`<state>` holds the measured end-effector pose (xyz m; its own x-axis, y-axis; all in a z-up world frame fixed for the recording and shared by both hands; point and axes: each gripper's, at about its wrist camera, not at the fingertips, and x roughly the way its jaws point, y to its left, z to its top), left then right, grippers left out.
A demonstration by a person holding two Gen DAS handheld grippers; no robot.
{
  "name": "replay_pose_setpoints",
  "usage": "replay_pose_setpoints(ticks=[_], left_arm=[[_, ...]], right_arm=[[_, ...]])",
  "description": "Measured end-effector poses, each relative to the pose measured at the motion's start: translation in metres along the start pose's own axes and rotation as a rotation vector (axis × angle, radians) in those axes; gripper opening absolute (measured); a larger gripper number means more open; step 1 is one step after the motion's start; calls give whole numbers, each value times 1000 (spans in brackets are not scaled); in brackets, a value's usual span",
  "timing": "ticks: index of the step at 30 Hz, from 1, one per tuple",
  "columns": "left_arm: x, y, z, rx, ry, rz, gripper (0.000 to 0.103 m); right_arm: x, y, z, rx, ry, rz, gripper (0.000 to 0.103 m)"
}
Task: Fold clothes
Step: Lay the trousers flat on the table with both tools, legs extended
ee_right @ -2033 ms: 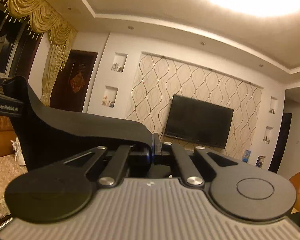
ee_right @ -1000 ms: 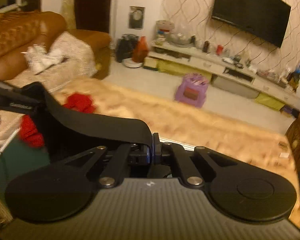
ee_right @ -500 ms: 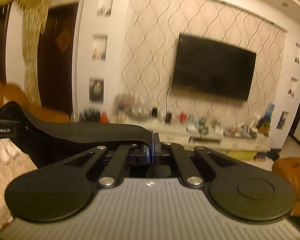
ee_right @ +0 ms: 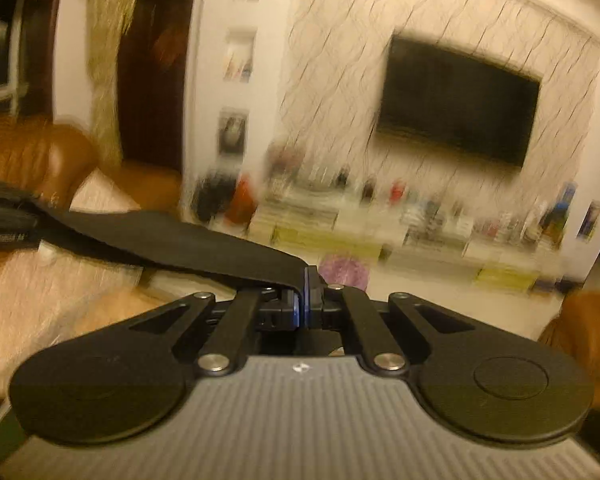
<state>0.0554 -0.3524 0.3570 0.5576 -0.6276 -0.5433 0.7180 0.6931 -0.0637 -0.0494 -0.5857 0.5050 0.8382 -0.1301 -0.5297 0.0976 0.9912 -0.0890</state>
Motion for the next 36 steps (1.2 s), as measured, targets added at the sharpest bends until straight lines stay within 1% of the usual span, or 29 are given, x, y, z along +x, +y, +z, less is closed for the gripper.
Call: replay_pose_setpoints(ticks=[2,4,6,8,10,13,15,17,19,22,24,26,29,32,36], left_arm=[[18,-8,-66,9,90,-4,6],[34,-18,-127,52,178,-22,5],[51,-29,-189,96,267,-40,5],[60,-35,-239,148,331,-60,5],[58,-46,-284,229,368,-78,5],[48,-55,-327,288,414,-124,5],[40,-63,-354,283,445,-150,5],[31,-71,-375,292,457,-161,5],[33,-73,-395,291,483,-176,5],[34,-78,-429,273,520,-197,5],[36,-82,-442,295,530,-205,5],[37,-85,-456,298,540,-219,5],[30,-87,-467,335,542,-238,6],[26,-87,-475,371,545,-253,7],[24,-87,-483,365,557,-269,7]], right_arm=[[8,18,-66,16,94,29,4],[23,31,-138,60,201,54,4],[37,44,-201,81,299,57,4],[47,57,-257,92,380,81,4],[50,77,-308,45,437,115,4],[47,99,-367,-46,488,180,4],[43,114,-388,-95,522,214,4],[39,127,-406,-134,552,247,4],[34,139,-429,-178,571,267,4],[33,149,-456,-205,611,290,4],[34,154,-472,-233,634,298,4],[33,161,-487,-243,657,302,4],[30,168,-502,-262,678,305,4],[26,173,-510,-294,691,316,4],[26,180,-518,-327,698,337,4]])
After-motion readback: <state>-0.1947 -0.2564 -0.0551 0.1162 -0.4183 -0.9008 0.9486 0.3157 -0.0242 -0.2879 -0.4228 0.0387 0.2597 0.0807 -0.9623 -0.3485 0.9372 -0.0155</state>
